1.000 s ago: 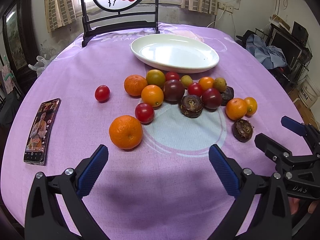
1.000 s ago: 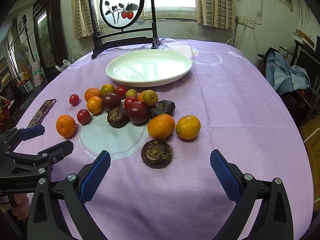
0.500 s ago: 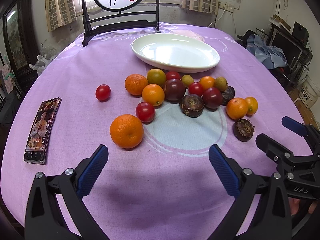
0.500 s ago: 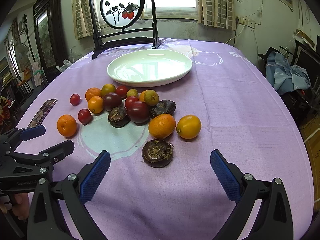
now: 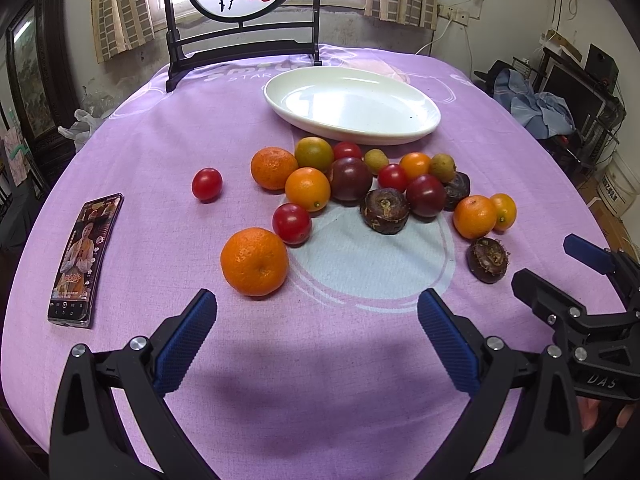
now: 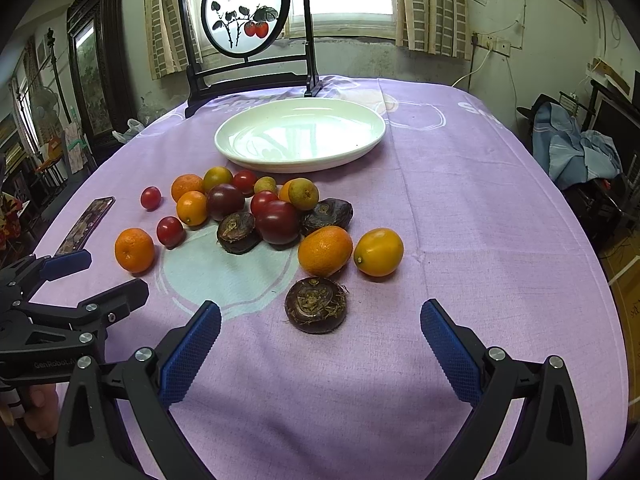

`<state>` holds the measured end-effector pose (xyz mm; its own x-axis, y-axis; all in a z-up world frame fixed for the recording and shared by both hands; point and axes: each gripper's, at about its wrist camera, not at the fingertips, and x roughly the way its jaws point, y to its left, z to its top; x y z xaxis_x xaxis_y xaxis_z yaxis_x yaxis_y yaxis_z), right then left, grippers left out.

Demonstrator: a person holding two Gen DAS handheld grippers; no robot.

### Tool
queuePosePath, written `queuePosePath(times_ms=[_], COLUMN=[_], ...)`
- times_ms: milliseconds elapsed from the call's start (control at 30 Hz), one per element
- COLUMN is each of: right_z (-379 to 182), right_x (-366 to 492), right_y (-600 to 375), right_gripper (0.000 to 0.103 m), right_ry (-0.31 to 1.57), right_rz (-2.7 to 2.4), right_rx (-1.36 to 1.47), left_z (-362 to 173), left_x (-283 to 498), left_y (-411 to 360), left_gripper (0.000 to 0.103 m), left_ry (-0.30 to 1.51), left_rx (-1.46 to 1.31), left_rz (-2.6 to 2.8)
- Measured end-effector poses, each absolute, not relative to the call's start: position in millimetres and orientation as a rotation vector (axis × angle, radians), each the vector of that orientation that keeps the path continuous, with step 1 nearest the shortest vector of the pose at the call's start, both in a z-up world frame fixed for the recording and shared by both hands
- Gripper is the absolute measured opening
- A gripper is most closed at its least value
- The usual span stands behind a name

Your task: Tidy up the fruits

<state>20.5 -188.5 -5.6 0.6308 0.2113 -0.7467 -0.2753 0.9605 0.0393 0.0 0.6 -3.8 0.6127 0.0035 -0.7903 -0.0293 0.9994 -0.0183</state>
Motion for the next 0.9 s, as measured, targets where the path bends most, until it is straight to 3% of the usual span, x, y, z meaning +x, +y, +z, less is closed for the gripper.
queuePosePath(times_ms=[667, 900], right_z=[-12, -32], right_x=[19, 25], right_y=[-187, -188], right_gripper=[0.1, 0.1], right_ry=[0.856, 0.95], right_rz=[0.284, 0.242], right_rx=[-0.087, -0.165], left_z=[-13, -22], left_x=[1, 6], left_y=[5, 18], left_gripper=[0.098, 0.098], left_ry=[0.925, 0.947], left_rx=[-0.036, -0.05], left_rz=[0.017, 0.034])
